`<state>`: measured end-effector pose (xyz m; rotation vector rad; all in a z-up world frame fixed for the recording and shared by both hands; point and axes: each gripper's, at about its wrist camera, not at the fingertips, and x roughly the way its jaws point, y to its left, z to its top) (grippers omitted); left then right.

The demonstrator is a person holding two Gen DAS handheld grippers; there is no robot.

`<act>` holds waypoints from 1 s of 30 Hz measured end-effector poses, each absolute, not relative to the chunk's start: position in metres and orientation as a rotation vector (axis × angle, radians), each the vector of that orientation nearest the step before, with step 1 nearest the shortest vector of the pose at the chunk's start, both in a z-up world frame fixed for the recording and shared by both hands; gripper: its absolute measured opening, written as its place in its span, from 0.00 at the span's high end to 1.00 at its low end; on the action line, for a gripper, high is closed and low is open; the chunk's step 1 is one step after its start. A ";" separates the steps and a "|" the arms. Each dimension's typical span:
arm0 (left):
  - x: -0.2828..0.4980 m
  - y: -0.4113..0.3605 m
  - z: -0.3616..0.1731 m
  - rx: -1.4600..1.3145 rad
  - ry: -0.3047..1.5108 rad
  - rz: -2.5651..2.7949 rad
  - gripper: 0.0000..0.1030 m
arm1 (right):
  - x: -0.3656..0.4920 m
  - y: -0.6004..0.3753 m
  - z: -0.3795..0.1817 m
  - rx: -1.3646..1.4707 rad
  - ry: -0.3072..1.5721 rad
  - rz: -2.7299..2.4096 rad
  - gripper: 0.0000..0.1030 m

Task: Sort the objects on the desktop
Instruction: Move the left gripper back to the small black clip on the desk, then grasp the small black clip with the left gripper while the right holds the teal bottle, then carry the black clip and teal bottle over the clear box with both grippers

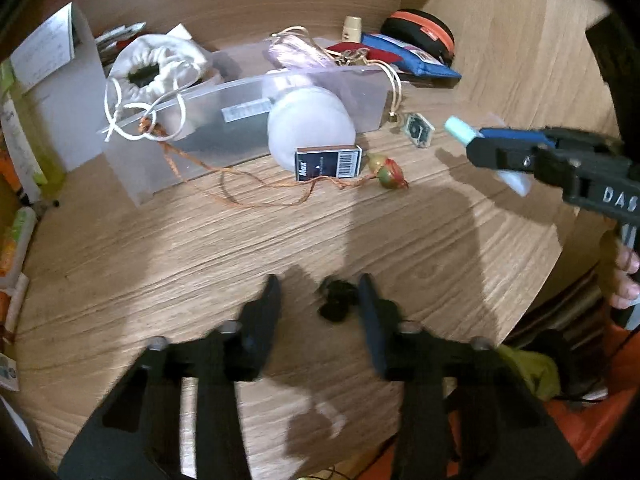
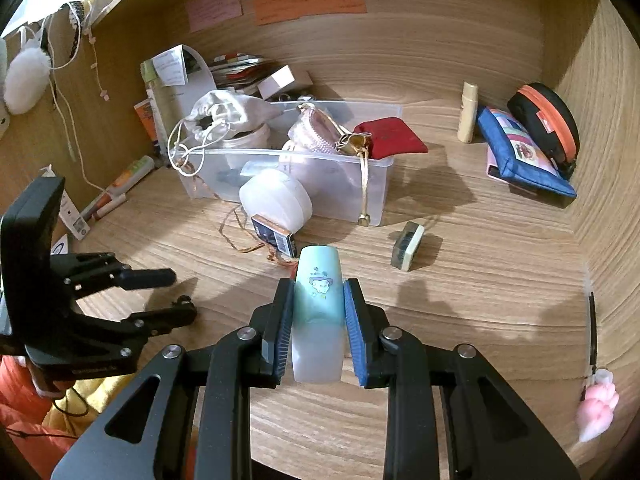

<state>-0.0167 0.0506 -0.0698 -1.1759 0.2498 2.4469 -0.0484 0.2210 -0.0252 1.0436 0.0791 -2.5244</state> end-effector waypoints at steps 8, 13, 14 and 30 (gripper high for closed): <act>-0.016 0.050 -0.070 -1.156 0.238 2.465 0.83 | -0.054 0.222 -0.025 1.038 0.067 -2.526 0.78; -0.029 0.042 -0.050 -1.097 0.186 2.509 0.83 | -0.065 0.220 -0.019 1.020 0.059 -2.526 0.78; -0.033 0.040 -0.045 -1.081 0.176 2.522 0.83 | -0.068 0.219 -0.017 1.012 0.060 -2.526 0.78; -0.115 0.034 0.009 -0.922 0.143 2.612 0.83 | -0.138 0.203 0.013 0.925 0.120 -2.542 0.78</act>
